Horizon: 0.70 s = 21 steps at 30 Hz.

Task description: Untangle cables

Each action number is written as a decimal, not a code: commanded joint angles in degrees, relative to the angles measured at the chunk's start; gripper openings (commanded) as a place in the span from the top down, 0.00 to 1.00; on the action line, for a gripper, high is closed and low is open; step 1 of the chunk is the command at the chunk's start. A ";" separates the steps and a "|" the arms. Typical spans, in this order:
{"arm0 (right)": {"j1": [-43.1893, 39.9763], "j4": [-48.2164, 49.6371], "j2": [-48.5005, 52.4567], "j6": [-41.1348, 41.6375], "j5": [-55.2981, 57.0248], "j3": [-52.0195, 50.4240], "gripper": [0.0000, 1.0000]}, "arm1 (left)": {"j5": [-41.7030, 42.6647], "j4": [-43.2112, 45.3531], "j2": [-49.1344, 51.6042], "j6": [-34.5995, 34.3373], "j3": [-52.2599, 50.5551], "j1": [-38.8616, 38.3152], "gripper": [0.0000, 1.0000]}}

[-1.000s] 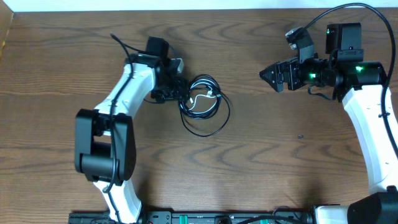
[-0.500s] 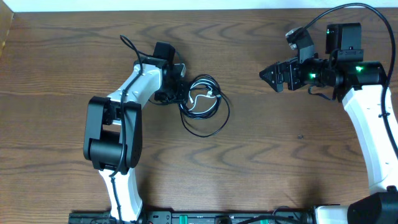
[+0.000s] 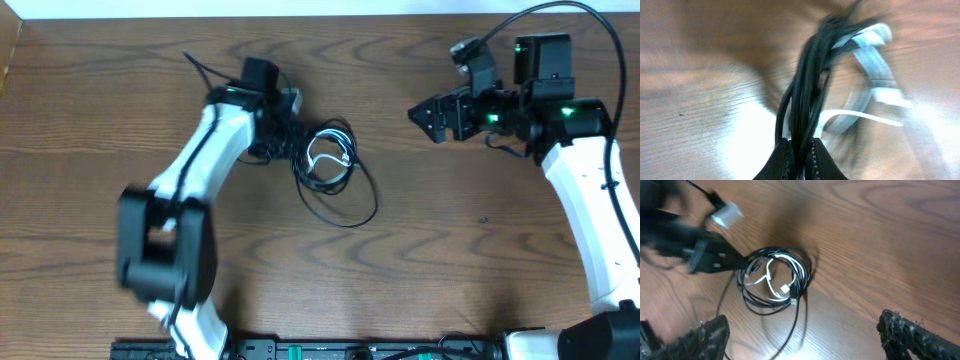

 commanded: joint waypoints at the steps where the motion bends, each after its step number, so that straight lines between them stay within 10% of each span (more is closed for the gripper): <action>1: 2.82 3.32 0.04 4.52 -0.24 1.01 0.09 | 9.86 -0.20 -12.92 2.93 1.53 -0.13 0.93; 13: 9.81 7.17 1.64 6.78 3.76 0.96 0.22 | 23.82 -0.96 -19.63 -0.17 1.53 -0.07 0.93; 21: 10.05 6.88 7.41 -8.59 -1.73 0.96 0.15 | 36.76 -1.66 -19.63 -3.26 1.53 -0.07 0.93</action>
